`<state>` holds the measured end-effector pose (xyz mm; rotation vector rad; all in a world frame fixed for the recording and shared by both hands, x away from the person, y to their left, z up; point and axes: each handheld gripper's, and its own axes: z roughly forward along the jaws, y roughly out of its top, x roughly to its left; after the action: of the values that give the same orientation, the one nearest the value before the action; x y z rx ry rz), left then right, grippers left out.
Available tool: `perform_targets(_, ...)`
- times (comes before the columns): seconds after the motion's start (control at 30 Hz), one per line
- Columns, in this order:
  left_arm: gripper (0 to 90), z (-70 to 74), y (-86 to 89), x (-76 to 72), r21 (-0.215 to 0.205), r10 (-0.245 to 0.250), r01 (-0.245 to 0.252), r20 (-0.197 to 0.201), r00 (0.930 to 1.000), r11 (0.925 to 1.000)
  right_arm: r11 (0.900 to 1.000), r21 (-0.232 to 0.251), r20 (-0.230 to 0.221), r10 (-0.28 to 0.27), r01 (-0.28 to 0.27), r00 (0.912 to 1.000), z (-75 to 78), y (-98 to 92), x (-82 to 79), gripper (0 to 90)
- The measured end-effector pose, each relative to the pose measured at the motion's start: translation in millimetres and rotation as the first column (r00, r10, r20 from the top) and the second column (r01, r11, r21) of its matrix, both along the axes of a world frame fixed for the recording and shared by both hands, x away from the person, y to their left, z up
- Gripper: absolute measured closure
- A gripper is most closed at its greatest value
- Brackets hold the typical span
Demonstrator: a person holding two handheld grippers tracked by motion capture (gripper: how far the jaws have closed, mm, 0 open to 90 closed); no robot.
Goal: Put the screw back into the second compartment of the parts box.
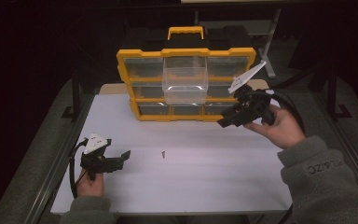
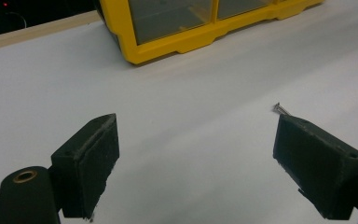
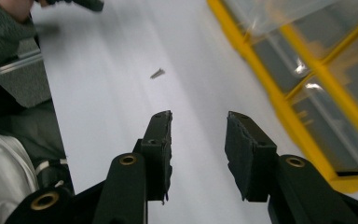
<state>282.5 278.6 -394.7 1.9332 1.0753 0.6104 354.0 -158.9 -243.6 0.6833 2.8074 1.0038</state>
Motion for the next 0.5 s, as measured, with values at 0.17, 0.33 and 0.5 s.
perform_targets(0.17,13.8,-0.3,0.1,0.0,-0.009,-0.001,0.001,0.004,1.0,1.0,0.999,-0.017,-0.013,0.043,-0.043,0.999,-30.6,17.1,-6.4,60.3)
perform_targets(0.33,13.8,-0.6,0.7,0.0,-0.006,-0.004,0.004,0.003,1.0,1.0,0.998,-0.013,-0.026,0.064,-0.064,0.9976,-56.1,33.5,-7.4,60.5)
perform_targets(0.5,13.8,-0.6,1.0,0.1,0.004,-0.007,0.007,0.003,1.0,1.0,0.996,-0.005,-0.06,0.086,-0.086,0.9945,-83.0,52.3,-6.9,61.2)
